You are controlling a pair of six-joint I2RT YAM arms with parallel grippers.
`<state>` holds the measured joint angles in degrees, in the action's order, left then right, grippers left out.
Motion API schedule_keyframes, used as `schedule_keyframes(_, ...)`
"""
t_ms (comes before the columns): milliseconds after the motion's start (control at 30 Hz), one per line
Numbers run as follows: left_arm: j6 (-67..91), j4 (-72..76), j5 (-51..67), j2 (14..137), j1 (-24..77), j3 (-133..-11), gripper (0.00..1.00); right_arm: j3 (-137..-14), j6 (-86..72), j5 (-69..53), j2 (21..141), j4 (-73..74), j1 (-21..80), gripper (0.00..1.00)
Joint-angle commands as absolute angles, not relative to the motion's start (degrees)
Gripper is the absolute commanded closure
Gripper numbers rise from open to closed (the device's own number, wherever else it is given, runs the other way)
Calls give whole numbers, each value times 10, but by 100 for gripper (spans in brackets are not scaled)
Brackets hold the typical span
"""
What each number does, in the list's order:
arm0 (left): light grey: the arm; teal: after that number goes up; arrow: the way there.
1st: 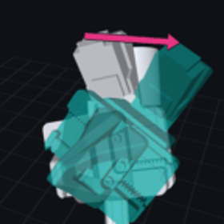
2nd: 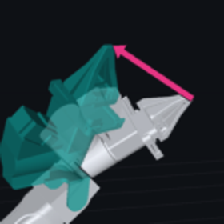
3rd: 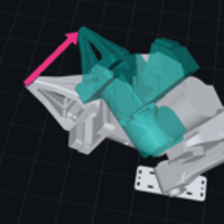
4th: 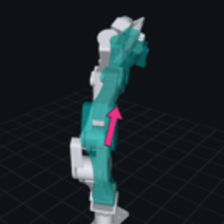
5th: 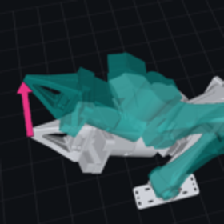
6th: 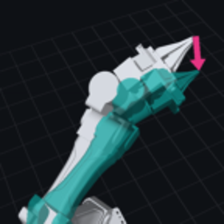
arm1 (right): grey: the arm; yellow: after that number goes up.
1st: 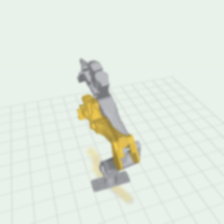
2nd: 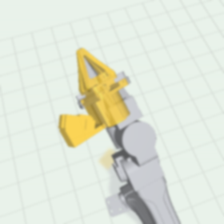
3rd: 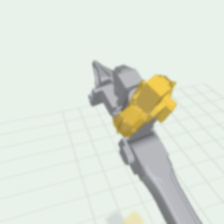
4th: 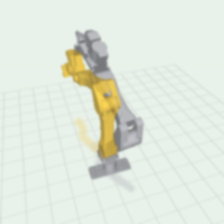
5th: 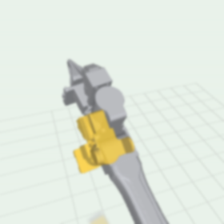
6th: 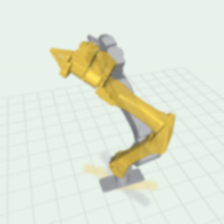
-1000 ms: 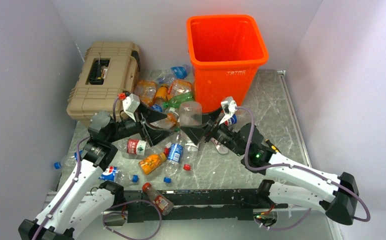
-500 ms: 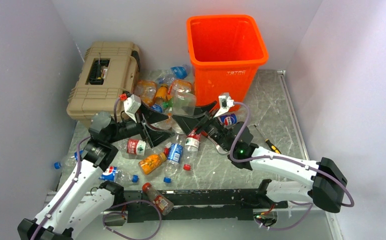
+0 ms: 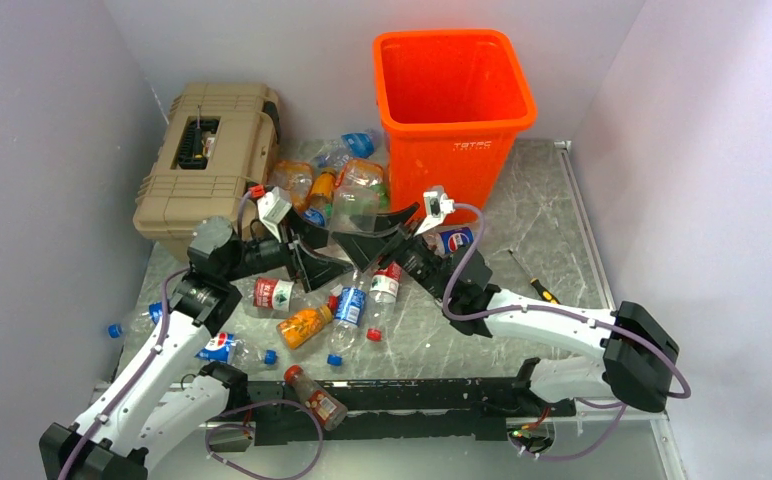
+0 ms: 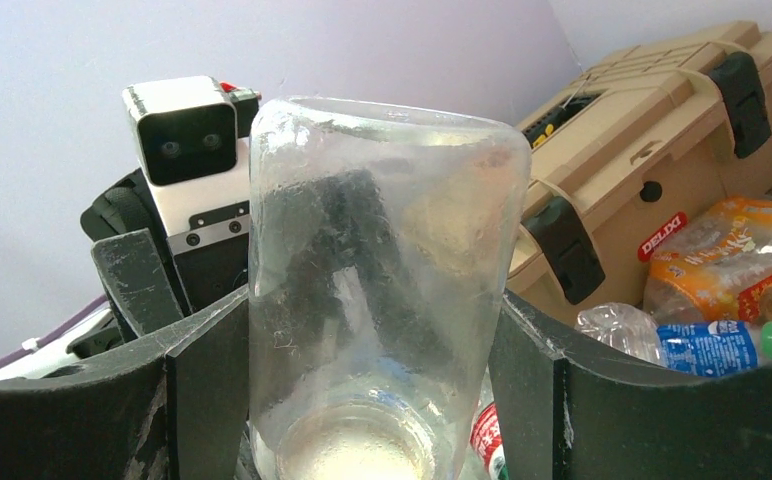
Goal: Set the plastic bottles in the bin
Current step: Place the plastic bottle in the trash bin.
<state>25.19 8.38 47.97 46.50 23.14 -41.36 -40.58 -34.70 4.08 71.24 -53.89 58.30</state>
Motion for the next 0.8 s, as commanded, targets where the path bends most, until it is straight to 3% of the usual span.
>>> schedule_keyframes(0,252,93,492,467,233,-430,12,-438,-348,38,719,-602,593,54)
schedule_keyframes(167,253,96,506,471,234,-432,18,-440,-348,39,727,-609,594,53)
schedule_keyframes(467,257,122,523,472,236,-425,64,-446,-344,22,726,-592,595,50)
schedule_keyframes(567,250,119,525,470,236,-428,83,-455,-337,12,715,-545,594,36)
schedule_keyframes(600,249,116,524,470,236,-429,96,-460,-332,11,710,-519,594,27)
schedule_keyframes(700,245,113,517,467,236,-429,100,-469,-324,18,690,-452,594,6)
schedule_keyframes(767,250,123,518,464,236,-424,100,-472,-321,19,674,-409,594,0)
